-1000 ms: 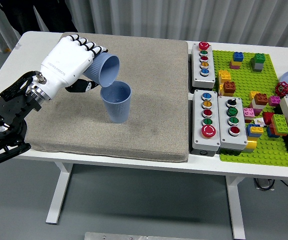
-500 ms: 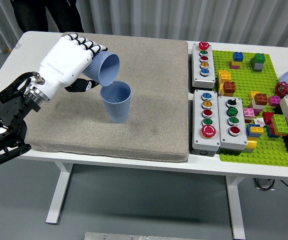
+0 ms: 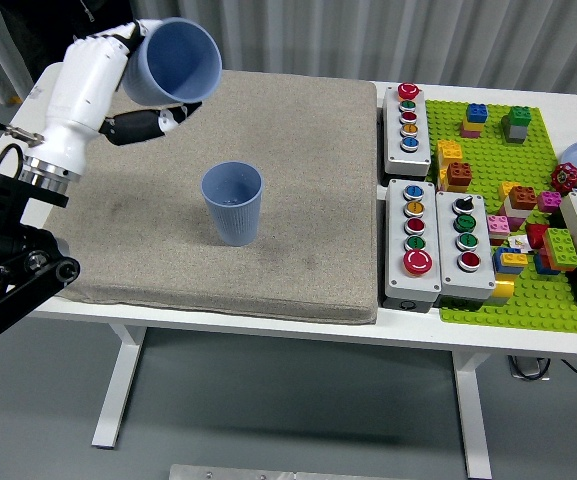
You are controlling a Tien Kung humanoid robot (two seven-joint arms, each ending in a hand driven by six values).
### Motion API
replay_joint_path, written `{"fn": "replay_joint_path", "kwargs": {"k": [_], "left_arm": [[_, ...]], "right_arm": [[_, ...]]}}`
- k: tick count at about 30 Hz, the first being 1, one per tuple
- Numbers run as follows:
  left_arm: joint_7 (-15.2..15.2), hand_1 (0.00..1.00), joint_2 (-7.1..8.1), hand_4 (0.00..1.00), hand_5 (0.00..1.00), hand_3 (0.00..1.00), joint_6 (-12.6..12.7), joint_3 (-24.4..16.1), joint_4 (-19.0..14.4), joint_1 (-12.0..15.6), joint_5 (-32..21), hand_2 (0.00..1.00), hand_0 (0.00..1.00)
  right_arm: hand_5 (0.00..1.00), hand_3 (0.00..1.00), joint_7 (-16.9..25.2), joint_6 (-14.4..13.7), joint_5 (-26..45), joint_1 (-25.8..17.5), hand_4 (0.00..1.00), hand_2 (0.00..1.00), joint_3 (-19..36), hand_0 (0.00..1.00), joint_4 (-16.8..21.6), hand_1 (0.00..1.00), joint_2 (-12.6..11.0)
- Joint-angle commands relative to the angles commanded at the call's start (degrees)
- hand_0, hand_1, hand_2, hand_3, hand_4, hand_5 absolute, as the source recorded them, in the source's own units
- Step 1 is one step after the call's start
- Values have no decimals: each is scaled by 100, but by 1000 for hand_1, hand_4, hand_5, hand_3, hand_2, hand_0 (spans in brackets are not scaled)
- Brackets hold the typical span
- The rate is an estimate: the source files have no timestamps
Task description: Pick cup pour cup place
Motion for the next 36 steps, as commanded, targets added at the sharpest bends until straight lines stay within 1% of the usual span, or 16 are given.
{"fn": "replay_joint_path", "kwargs": {"k": [2, 5, 10, 15, 18, 19, 20, 21, 22, 24, 29, 30, 32, 33, 34, 36], "left_arm": [[-324, 542, -95, 709, 168, 572, -164, -176, 92, 35, -484, 635, 535], [-465, 542, -172, 709, 168, 572, -221, -259, 211, 67, -1192, 635, 535], [-508, 544, -253, 711, 170, 572, -86, -299, 378, 136, -2421, 635, 538], [-424, 543, -379, 710, 169, 570, 132, -349, 472, 292, -3608, 634, 538], [-445, 542, -513, 708, 171, 570, 149, -416, 455, 472, -4353, 629, 537], [-449, 542, -526, 708, 171, 570, 149, -422, 452, 489, -4539, 629, 537], [-399, 542, -611, 708, 171, 570, 149, -468, 455, 587, -4837, 629, 537], [-386, 542, -644, 708, 171, 570, 149, -485, 457, 623, -5023, 629, 537], [-361, 542, -728, 708, 171, 570, 149, -517, 460, 729, -5074, 629, 537], [-345, 542, -786, 708, 171, 570, 149, -526, 456, 807, -4974, 629, 537], [-371, 546, -969, 706, 179, 570, 149, -378, 468, 1150, -4152, 631, 537], [-367, 546, -985, 706, 179, 570, 149, -358, 480, 1178, -4041, 631, 537], [-532, 545, -1070, 705, 184, 571, 149, -248, 610, 1271, -3870, 628, 538], [-559, 545, -1088, 705, 184, 571, 149, -227, 645, 1288, -3759, 628, 538], [-593, 545, -1099, 705, 184, 571, 149, -209, 674, 1297, -3732, 628, 538], [-785, 545, -1133, 705, 184, 571, 149, -135, 812, 1314, -3762, 628, 538]], "right_arm": [[6, 563, 4, -1, 13, 4, 2, 561, -7, 701, 0, 628, -2], [6, 563, 7, -4, 21, 14, 2, 561, -8, 701, 0, 628, -2], [5, 563, 14, -15, 25, 32, 2, 561, 0, 702, 0, 628, 0], [5, 562, 14, -26, 6, 36, 2, 560, 21, 702, 0, 628, 5], [6, 562, 12, -29, -18, 33, 2, 560, 24, 702, 0, 628, 5], [6, 562, 11, -29, -20, 32, 2, 560, 23, 702, 0, 628, 4], [6, 562, 12, -29, -32, 26, 2, 560, 26, 702, 0, 628, 6], [6, 562, 13, -29, -35, 25, 2, 560, 28, 702, 0, 628, 6], [6, 562, 16, -32, -38, 27, 2, 560, 28, 702, 0, 628, 6], [6, 562, 17, -34, -41, 28, 2, 560, 29, 702, 0, 628, 7], [7, 562, 12, -35, -78, 24, 2, 560, 56, 702, 0, 628, 11], [7, 562, 12, -35, -79, 24, 2, 560, 56, 702, 0, 628, 12], [7, 562, 6, -33, -94, 21, 2, 560, 64, 702, 0, 628, 16], [7, 562, 5, -32, -98, 20, 2, 560, 66, 702, 0, 628, 16], [7, 562, 4, -31, -100, 19, 2, 560, 67, 702, 0, 628, 17], [7, 562, 2, -27, -113, 18, 2, 560, 70, 702, 0, 628, 18]]}}
